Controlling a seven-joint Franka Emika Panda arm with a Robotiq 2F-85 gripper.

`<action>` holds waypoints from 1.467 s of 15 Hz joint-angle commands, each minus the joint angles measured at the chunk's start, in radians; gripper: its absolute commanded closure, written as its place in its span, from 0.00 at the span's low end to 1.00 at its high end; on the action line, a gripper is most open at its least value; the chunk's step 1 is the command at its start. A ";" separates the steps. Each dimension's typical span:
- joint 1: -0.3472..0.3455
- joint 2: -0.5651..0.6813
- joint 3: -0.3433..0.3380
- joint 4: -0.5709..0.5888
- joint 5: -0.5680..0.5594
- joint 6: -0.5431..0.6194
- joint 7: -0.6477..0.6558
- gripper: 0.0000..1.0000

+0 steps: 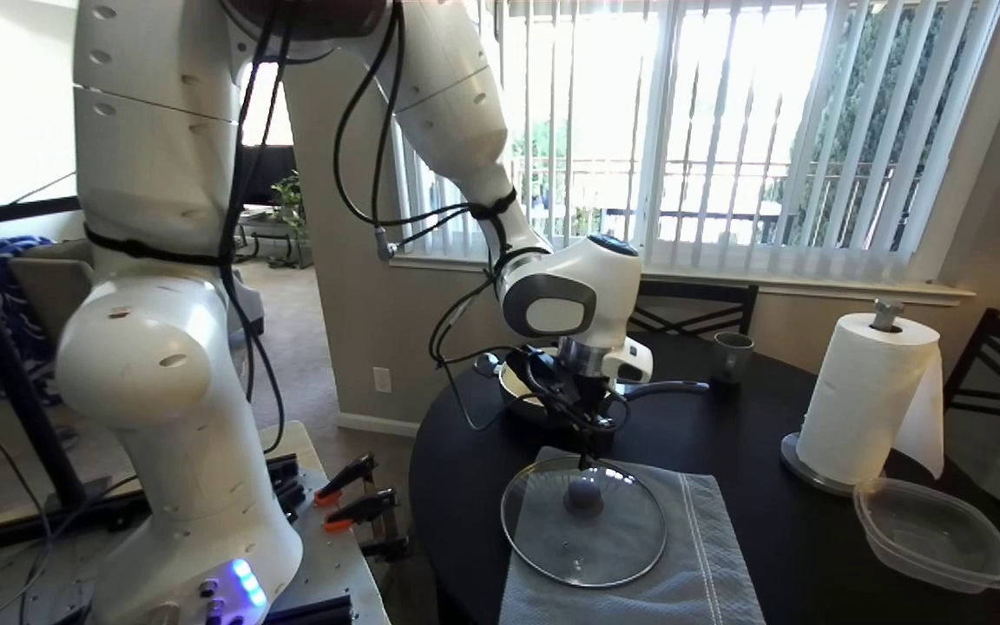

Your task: Put the lid on the pot

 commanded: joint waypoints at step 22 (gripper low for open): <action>0.017 0.234 -0.028 0.082 -0.269 0.142 0.297 0.00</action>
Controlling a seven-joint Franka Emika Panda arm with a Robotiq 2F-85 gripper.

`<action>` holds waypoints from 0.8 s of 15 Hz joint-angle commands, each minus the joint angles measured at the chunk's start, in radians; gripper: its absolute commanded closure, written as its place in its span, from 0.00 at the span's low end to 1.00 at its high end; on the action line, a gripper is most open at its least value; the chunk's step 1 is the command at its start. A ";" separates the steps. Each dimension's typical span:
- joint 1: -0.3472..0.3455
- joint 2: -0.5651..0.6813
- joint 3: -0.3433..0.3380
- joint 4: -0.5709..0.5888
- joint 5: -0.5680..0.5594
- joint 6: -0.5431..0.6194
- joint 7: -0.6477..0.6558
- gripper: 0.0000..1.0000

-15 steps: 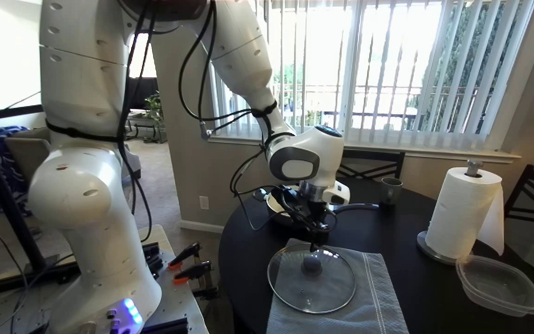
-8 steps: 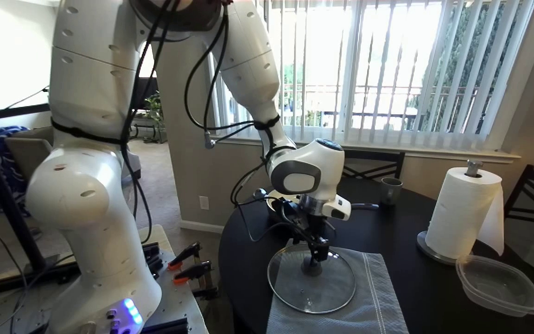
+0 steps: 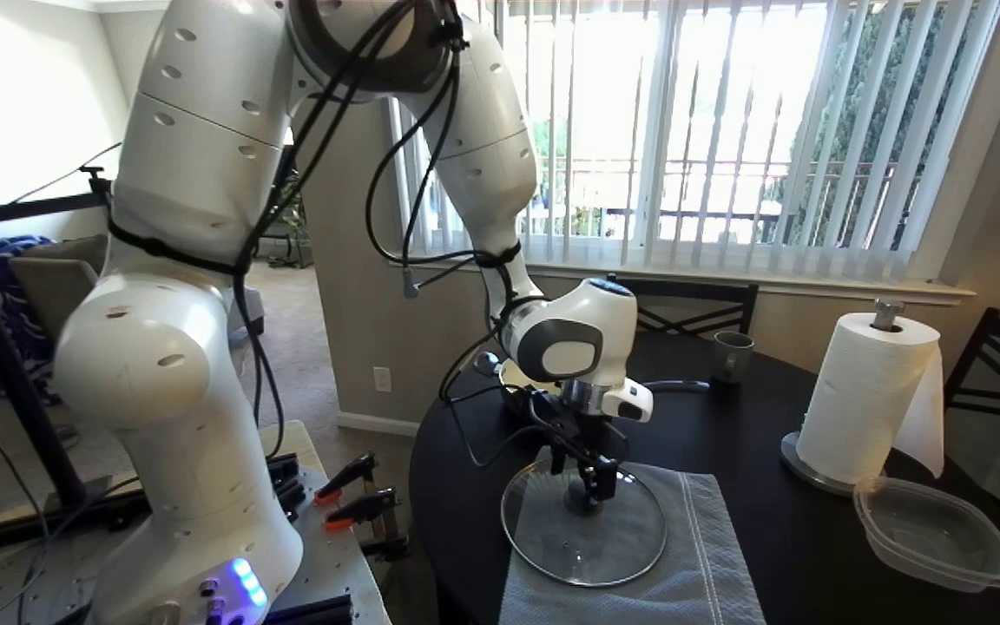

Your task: Put the lid on the pot

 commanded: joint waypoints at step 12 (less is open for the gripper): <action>0.041 0.108 -0.021 0.015 -0.034 0.193 0.105 0.00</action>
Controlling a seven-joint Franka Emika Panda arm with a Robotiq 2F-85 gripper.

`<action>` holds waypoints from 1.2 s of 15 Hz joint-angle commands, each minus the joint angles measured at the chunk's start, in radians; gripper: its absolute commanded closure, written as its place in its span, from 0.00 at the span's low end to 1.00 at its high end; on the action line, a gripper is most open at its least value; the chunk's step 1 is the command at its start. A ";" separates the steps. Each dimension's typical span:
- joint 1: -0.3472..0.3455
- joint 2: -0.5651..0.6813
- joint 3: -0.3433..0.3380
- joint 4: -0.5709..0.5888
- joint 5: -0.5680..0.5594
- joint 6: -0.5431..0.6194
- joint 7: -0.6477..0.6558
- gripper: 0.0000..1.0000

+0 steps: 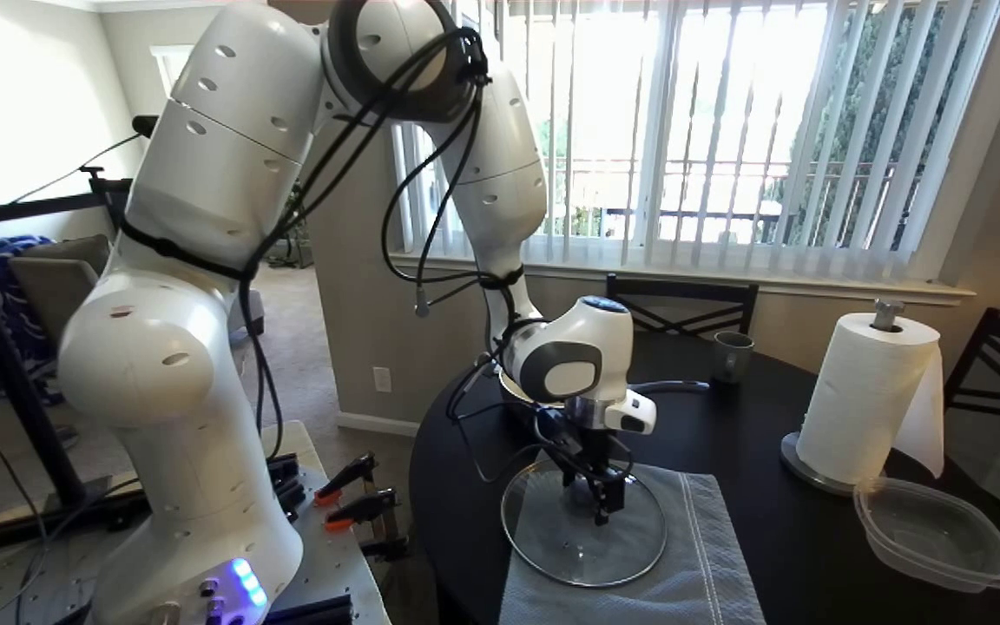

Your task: Put the lid on the pot

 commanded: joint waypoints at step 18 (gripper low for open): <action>-0.074 -0.058 0.082 -0.164 0.027 0.297 0.050 0.00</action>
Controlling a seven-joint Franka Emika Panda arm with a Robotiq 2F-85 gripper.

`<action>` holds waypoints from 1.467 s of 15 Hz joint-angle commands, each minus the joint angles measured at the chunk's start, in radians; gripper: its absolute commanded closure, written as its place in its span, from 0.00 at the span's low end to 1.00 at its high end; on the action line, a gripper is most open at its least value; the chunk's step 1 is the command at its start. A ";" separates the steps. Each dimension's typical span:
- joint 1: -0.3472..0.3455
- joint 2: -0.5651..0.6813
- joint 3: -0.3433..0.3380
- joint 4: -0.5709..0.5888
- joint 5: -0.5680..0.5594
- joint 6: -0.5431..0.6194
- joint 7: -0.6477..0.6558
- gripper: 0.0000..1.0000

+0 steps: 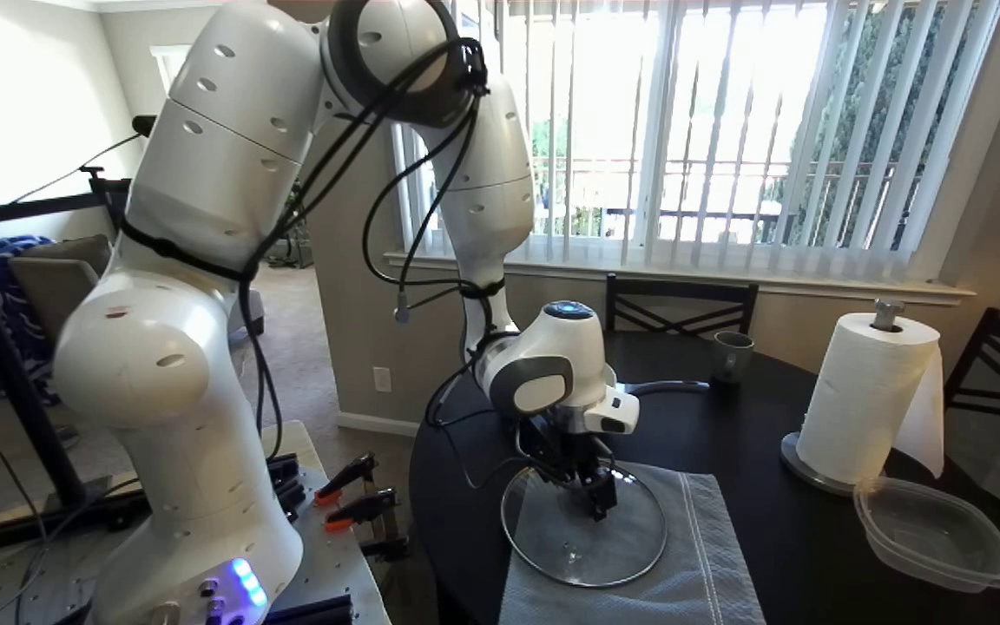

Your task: Put the lid on the pot

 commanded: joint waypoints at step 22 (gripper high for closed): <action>-0.261 -0.088 0.191 0.025 0.051 -0.223 -0.074 0.00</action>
